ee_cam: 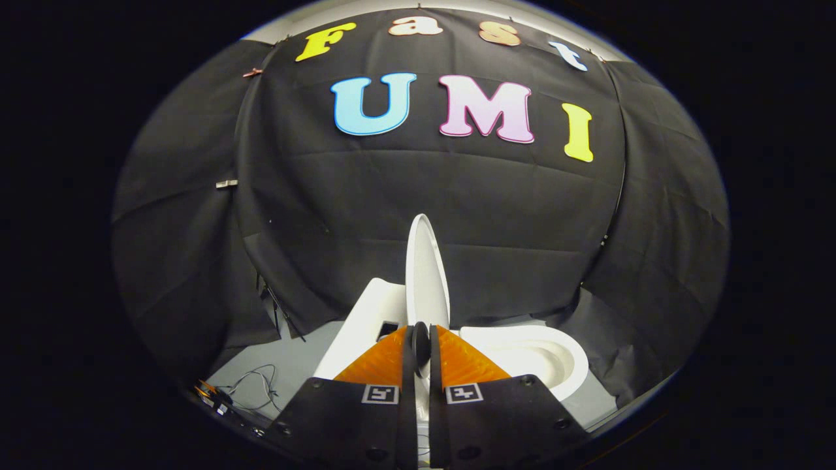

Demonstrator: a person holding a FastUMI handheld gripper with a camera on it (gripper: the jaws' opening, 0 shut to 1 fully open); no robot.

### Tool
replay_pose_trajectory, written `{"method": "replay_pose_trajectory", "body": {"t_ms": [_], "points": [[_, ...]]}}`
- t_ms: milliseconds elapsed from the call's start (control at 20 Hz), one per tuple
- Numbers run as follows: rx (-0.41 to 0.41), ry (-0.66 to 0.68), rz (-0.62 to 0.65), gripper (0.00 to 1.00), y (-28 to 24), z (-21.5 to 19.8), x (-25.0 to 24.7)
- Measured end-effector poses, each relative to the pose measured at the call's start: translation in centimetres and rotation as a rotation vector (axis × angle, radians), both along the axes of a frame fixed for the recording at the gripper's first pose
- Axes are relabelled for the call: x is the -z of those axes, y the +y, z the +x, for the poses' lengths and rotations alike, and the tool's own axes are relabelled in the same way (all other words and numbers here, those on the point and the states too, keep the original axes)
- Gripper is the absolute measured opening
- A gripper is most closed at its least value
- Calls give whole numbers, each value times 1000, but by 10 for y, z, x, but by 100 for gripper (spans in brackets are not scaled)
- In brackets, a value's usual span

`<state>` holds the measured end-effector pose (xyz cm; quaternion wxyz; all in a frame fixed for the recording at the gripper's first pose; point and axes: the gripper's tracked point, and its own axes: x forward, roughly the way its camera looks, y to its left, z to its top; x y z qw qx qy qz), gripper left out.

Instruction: Open the toilet lid.

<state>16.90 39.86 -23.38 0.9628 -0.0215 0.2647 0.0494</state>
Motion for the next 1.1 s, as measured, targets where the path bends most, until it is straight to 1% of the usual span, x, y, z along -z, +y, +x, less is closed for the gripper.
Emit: {"method": "replay_pose_trajectory", "body": {"t_ms": [150, 300, 550, 600, 850, 900, 1000, 1100], "points": [[-12, 3, -36, 12, 9, 2, 2], [6, 1, -86, 12, 2, 1, 1], [22, 54, -49, 15, 0, -8, 14], [20, 53, -46, 25, -1, -9, 13], [0, 11, -34, 91, -1, -10, -1], [-4, -5, -41, 96, -3, -11, -6], [-9, -35, -54, 98, -7, -14, -18], [-11, -65, -37, 99, -13, -16, -34]]}}
